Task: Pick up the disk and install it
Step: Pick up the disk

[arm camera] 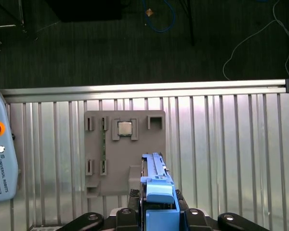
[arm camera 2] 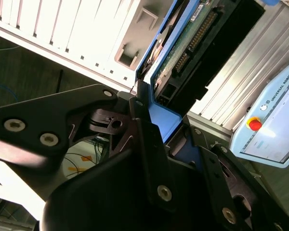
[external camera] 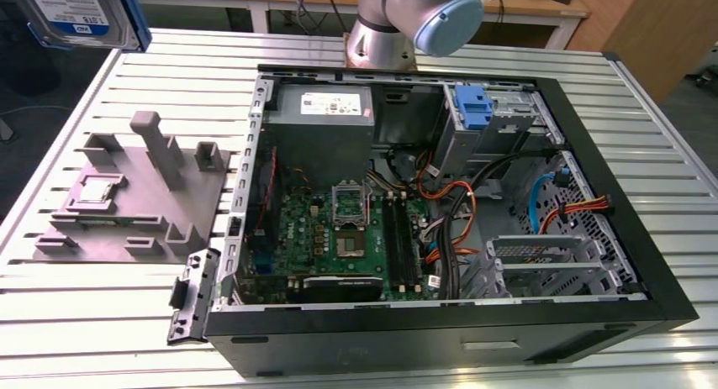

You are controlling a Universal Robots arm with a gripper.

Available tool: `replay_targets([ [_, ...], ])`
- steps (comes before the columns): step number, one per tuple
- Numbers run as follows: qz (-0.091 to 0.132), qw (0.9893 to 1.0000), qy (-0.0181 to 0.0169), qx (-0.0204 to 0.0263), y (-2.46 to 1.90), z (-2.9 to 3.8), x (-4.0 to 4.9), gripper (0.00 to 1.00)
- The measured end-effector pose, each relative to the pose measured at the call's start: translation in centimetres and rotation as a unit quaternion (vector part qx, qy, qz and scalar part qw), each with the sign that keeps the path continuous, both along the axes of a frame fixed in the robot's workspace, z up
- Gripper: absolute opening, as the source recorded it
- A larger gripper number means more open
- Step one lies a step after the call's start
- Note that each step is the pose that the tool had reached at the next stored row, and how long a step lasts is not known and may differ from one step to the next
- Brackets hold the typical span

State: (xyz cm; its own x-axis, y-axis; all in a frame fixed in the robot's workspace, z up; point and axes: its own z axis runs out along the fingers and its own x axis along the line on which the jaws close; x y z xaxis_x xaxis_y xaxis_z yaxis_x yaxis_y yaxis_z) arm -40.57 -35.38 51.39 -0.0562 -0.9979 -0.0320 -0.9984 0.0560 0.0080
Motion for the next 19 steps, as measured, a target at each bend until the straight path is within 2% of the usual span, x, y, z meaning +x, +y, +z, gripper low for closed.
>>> replay_targets([
  [10,0.0,1.0,0.0,0.0,0.0,0.0,0.05,0.36],
  [19,0.0,1.0,0.0,0.0,0.0,0.0,0.94,0.36],
])
